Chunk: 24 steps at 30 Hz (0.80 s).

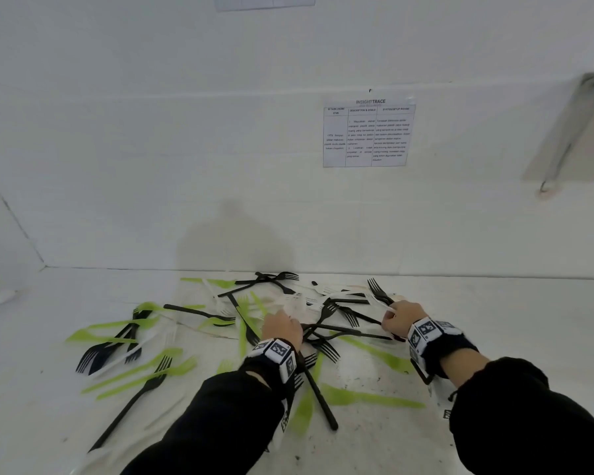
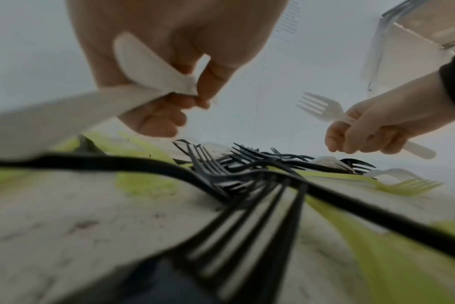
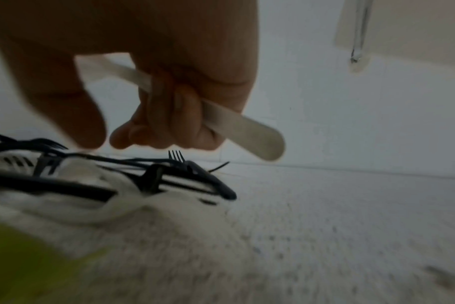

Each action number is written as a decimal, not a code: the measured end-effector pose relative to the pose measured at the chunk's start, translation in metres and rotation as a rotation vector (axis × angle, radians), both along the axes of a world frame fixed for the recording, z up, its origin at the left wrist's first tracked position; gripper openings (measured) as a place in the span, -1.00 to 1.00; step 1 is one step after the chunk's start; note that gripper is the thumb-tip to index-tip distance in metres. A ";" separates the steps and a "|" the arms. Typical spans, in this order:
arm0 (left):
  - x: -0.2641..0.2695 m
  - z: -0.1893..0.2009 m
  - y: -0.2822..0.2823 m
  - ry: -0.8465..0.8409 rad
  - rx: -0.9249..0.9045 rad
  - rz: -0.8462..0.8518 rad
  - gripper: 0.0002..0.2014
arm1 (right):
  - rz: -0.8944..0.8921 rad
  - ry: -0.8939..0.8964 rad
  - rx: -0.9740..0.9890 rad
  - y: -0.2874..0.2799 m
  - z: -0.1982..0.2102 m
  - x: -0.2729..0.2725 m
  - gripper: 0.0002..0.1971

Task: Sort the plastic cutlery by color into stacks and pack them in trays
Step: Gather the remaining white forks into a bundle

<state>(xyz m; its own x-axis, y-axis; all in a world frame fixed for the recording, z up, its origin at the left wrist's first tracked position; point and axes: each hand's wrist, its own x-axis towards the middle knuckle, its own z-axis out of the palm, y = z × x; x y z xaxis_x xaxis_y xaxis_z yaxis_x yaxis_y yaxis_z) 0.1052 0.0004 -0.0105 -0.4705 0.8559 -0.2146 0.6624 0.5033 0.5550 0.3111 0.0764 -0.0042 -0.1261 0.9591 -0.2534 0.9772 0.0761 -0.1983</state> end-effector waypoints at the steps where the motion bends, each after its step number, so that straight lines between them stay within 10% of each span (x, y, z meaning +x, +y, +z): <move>1: 0.000 0.004 -0.001 -0.034 0.064 0.021 -0.62 | 0.044 -0.012 -0.022 0.000 0.002 0.001 -0.90; 14: 0.015 -0.013 -0.029 -0.691 0.225 0.060 -0.72 | 0.229 -0.340 -0.050 -0.023 0.006 0.016 -0.67; 24: 0.029 -0.011 -0.046 -0.780 0.319 0.030 -0.80 | 0.179 0.330 -0.061 -0.044 0.054 0.025 -0.83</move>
